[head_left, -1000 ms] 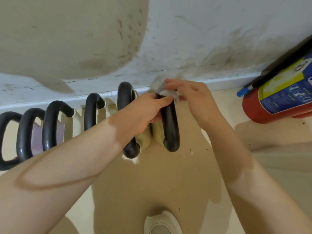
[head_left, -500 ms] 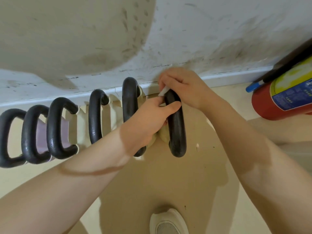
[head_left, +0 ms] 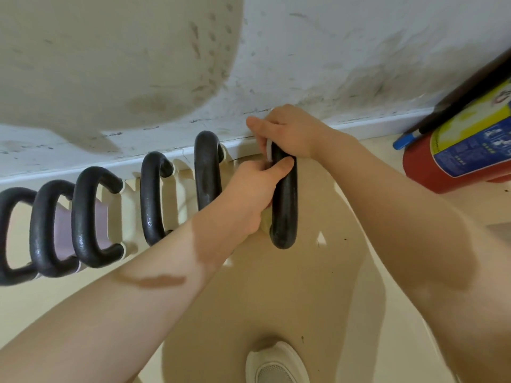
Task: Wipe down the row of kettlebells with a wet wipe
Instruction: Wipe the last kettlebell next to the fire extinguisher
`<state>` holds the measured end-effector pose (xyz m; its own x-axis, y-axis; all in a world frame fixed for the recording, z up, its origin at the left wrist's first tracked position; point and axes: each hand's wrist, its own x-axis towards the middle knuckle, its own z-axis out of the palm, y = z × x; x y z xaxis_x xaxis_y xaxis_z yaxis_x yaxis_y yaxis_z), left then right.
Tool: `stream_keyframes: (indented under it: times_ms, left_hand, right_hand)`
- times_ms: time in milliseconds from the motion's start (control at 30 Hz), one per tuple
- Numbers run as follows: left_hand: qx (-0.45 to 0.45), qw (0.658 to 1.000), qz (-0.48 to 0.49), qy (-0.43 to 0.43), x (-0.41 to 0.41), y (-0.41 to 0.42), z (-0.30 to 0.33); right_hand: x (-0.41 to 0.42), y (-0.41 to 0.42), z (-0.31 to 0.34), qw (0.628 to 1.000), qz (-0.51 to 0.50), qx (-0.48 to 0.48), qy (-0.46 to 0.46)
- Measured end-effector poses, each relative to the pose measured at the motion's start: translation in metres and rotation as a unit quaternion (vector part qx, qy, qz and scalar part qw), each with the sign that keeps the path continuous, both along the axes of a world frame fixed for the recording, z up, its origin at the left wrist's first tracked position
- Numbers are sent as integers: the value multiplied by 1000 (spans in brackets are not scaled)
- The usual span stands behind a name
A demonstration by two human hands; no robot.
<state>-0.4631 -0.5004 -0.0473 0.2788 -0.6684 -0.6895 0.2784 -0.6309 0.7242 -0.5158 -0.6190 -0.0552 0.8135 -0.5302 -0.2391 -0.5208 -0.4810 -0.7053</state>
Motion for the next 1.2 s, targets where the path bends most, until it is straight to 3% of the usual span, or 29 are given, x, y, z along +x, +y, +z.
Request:
stream_keyframes:
  times_ms: [167, 300, 400, 500, 633, 700, 867, 1000, 1100, 1200]
  left_hand:
    - [0, 1000, 24, -1, -1, 14, -1]
    - [2, 999, 41, -6, 0, 12, 0]
    - [-3, 999, 34, -12, 2, 9, -1]
    - [-12, 1000, 19, -21, 3, 8, -3]
    - [-16, 1000, -2, -18, 5, 6, -4]
    - [-10, 1000, -2, -17, 5, 6, -3]
    - [-11, 1000, -9, -15, 6, 6, -2]
    - [-17, 999, -27, -24, 8, 5, -1]
    - [-18, 999, -33, -31, 10, 5, 0]
    - [-12, 999, -34, -30, 10, 5, 1]
  right_hand:
    - [7, 15, 2, 999, 7, 4, -44]
    - [13, 14, -2, 991, -102, 77, -46]
    - [15, 21, -2, 936, -274, 219, -43]
    - [7, 36, -2, 889, -346, 295, -46]
    - [-3, 44, 4, 844, -450, 240, -166]
    - [-5, 34, 2, 832, -495, 189, -160]
    - [-7, 43, -3, 836, -461, 274, -118]
    - [-5, 37, 8, 766, -488, 394, -145]
    - [-1, 39, 14, 790, -478, 372, -97]
    - [2, 38, 17, 775, -484, 386, -126]
